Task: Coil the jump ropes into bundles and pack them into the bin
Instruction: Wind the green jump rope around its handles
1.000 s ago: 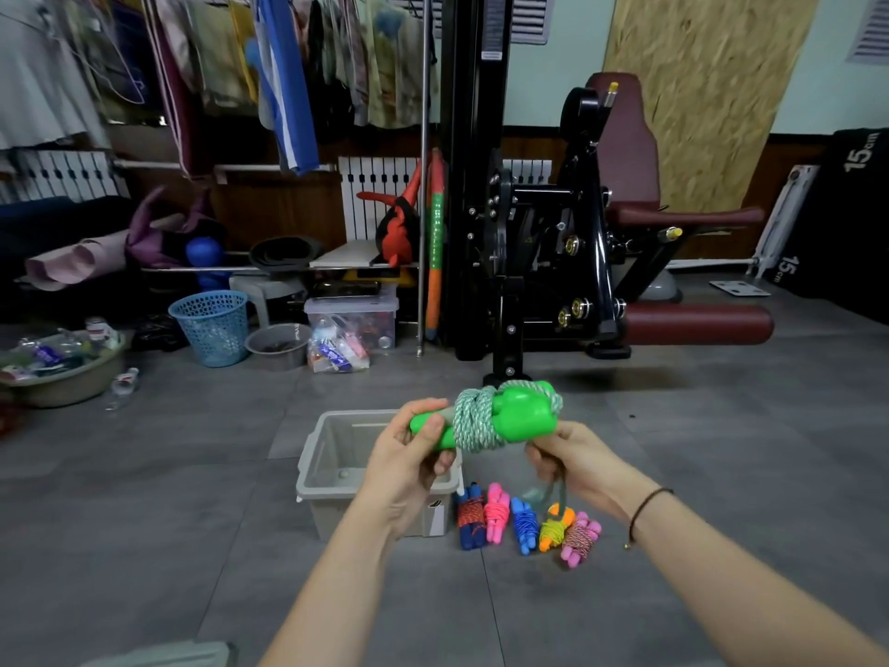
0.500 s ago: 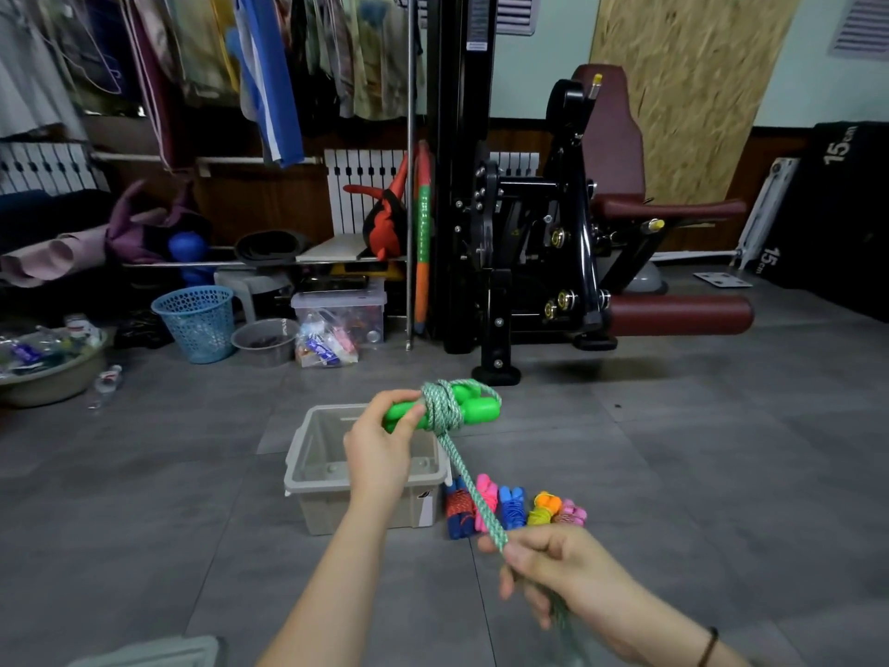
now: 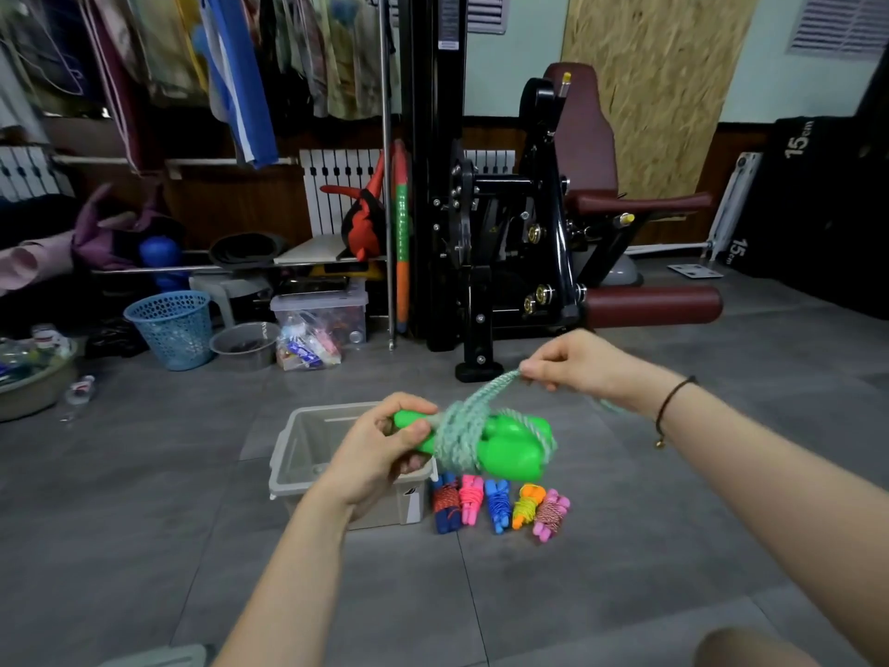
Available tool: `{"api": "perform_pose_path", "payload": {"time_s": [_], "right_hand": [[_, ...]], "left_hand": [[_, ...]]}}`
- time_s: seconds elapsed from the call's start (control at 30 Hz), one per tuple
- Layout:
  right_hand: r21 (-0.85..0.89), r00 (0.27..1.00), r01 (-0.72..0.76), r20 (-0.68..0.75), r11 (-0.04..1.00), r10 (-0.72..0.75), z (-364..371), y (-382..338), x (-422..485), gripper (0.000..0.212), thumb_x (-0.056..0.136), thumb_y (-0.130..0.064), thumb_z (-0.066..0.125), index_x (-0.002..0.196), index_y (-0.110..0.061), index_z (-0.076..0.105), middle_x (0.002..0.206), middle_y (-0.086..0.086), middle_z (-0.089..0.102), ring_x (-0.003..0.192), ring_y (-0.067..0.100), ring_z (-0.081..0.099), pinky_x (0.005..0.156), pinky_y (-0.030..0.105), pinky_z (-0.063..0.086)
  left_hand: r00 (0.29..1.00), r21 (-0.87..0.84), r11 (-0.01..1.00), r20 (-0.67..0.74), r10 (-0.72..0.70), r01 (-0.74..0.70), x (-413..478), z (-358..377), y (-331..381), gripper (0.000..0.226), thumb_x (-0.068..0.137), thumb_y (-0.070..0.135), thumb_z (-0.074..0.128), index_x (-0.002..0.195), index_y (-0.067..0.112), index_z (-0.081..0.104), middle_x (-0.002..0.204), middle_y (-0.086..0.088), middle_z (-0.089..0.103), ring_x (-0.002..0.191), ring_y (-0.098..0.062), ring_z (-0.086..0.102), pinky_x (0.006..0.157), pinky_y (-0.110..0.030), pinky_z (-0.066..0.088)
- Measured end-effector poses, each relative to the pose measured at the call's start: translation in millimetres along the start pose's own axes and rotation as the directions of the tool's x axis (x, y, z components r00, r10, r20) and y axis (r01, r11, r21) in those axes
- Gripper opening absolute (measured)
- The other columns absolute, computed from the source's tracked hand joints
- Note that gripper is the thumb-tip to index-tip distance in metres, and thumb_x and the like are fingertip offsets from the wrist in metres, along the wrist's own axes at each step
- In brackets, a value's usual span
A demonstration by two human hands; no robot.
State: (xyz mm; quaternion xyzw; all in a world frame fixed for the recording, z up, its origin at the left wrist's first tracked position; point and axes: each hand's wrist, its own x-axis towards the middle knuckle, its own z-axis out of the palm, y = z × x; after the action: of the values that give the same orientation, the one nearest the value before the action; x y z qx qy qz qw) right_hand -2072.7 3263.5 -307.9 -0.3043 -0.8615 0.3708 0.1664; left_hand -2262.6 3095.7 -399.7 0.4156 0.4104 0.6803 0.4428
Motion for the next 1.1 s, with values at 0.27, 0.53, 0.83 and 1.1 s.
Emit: {"api": "perform_pose_path", "payload": {"time_s": [0.27, 0.53, 0.83, 1.1], "right_hand": [[0.707, 0.963, -0.164, -0.036, 0.688, 0.267, 145.3, 36.4, -15.8, 0.031, 0.098, -0.027, 0.046, 0.082, -0.009, 0.066, 0.053, -0.004, 0.039, 0.040, 0.005, 0.029, 0.040, 0.018, 0.024], [-0.182, 0.996, -0.088, -0.021, 0.979, 0.086, 190.9, -11.2, -81.9, 0.027, 0.099, -0.033, 0.040, 0.102, -0.018, 0.063, 0.078, 0.001, 0.057, 0.075, 0.016, 0.055, 0.065, 0.029, 0.036], [-0.771, 0.955, 0.295, 0.260, 0.564, -0.145, 20.8, -67.1, -22.0, 0.034, 0.084, -0.056, 0.057, 0.080, -0.027, 0.072, 0.065, -0.005, 0.063, 0.066, 0.011, 0.059, 0.061, 0.023, 0.039], [0.223, 0.976, -0.064, 0.218, 0.973, 0.014, 23.6, 2.6, 0.7, 0.017, 0.076, -0.015, 0.071, 0.076, 0.002, 0.069, 0.062, 0.003, 0.061, 0.052, 0.009, 0.055, 0.051, 0.020, 0.046]], "left_hand": [[0.911, -0.294, 0.939, -0.411, 0.044, -0.178, 12.9, -3.2, -11.0, 0.026, 0.071, 0.023, 0.077, 0.092, 0.014, 0.067, 0.072, -0.004, 0.058, 0.045, -0.010, 0.043, 0.039, -0.015, 0.036], [0.889, 0.820, 0.569, -0.303, 0.344, 0.060, 9.6, -24.4, -22.5, 0.009, 0.083, 0.023, 0.071, 0.086, 0.031, 0.067, 0.072, 0.016, 0.065, 0.065, 0.006, 0.057, 0.062, -0.006, 0.040], [0.998, 0.747, 0.662, 0.052, 0.034, -0.061, -0.4, 4.1, -15.7, 0.019, 0.083, 0.015, 0.071, 0.082, 0.033, 0.065, 0.072, 0.023, 0.064, 0.064, 0.007, 0.055, 0.064, -0.013, 0.043], [0.993, -0.242, 0.968, 0.116, -0.031, 0.058, 0.3, 26.4, -14.8, 0.022, 0.068, 0.026, 0.083, 0.082, 0.019, 0.067, 0.057, -0.001, 0.052, 0.041, -0.007, 0.041, 0.040, -0.016, 0.030]]}}
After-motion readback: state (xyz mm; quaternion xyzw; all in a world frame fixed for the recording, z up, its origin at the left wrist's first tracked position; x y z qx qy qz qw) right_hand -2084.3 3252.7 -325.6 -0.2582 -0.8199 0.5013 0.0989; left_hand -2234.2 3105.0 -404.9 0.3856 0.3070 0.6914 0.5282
